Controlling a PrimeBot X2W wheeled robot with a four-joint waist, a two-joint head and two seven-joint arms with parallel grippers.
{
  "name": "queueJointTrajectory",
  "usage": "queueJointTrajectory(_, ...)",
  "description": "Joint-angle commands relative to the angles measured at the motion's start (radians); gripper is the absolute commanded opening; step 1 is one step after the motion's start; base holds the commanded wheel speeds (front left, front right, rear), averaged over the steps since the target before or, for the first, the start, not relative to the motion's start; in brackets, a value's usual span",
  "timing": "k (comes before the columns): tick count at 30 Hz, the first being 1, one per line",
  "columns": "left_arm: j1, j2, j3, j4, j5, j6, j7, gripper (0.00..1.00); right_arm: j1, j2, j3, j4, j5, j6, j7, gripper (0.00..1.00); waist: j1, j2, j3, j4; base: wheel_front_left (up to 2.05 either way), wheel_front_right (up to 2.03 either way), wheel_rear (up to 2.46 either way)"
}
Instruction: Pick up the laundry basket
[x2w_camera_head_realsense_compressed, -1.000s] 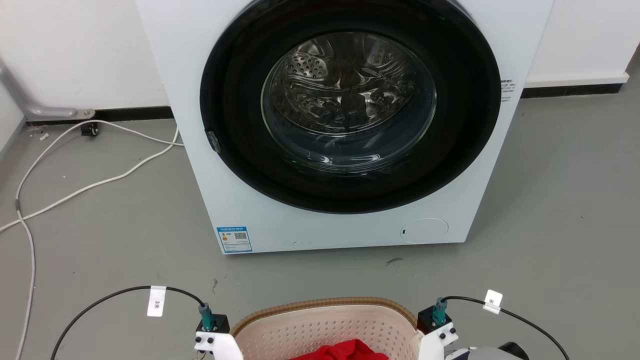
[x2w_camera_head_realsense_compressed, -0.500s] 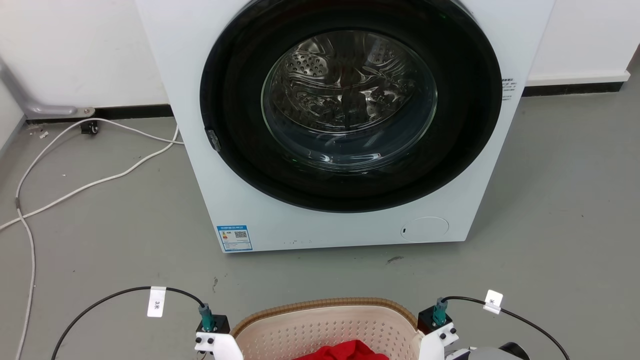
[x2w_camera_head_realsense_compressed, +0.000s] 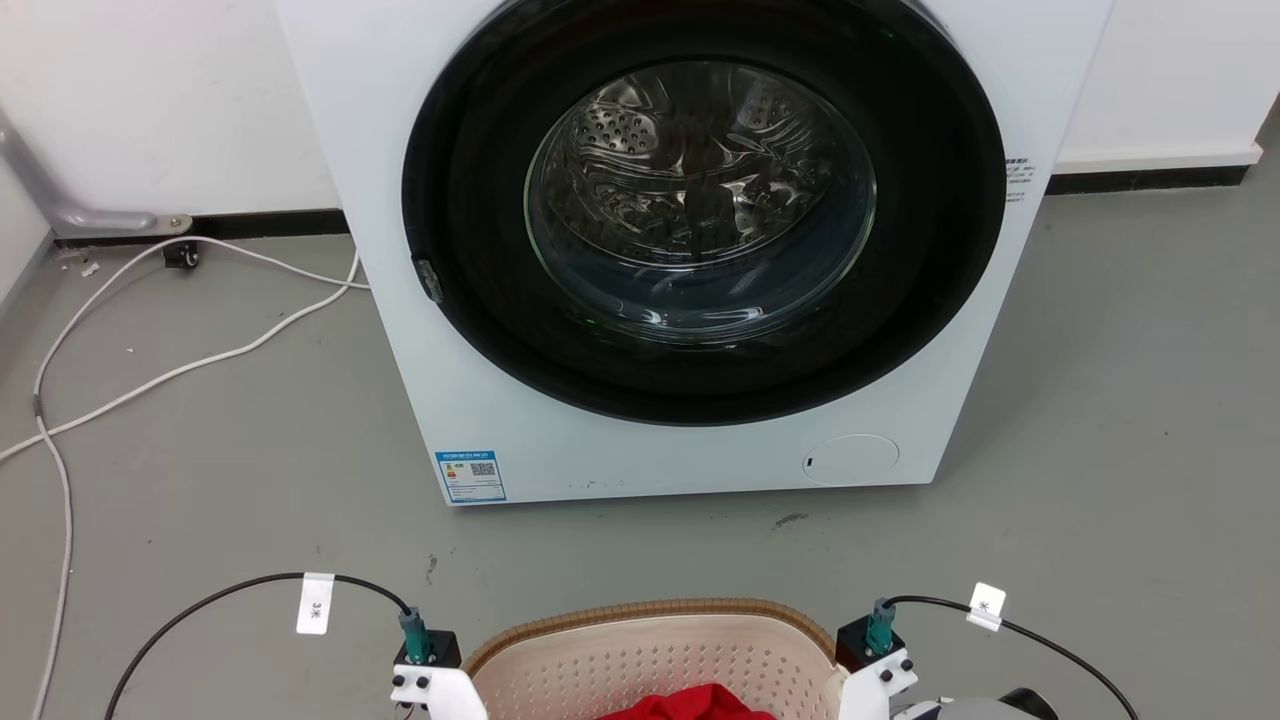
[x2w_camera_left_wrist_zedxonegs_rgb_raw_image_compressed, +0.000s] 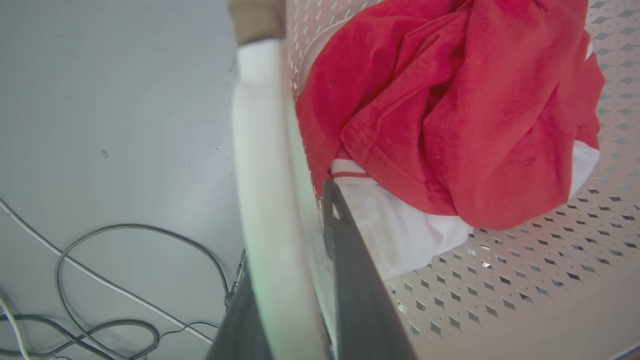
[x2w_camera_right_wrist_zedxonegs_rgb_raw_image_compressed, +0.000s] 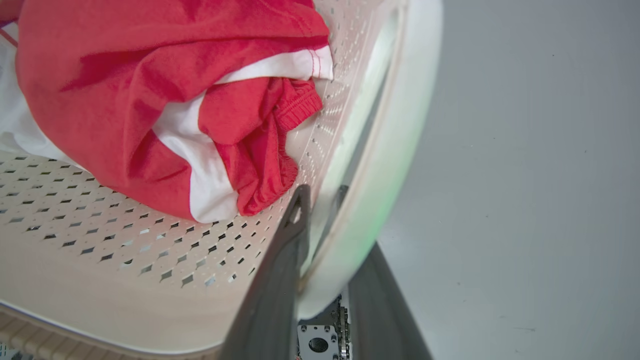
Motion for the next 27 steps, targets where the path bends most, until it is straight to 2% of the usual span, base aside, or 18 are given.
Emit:
queueJointTrajectory(1, -0.010, -0.005, -0.008, -0.005, -0.004, -0.012, -0.004, 0.00, 0.010, -0.004, 0.005, -0.003, -0.006, 0.003, -0.001, 0.00, 0.0000, -0.0001, 0.000, 0.000, 0.00, 0.00, 0.00)
queueJointTrajectory(27, -0.015, 0.000, -0.049, -0.004, -0.046, -0.012, -0.011, 0.00, 0.008, -0.003, 0.005, 0.000, -0.009, 0.003, 0.006, 0.00, 0.0000, -0.0001, 0.000, 0.004, 0.00, 0.00, 0.00)
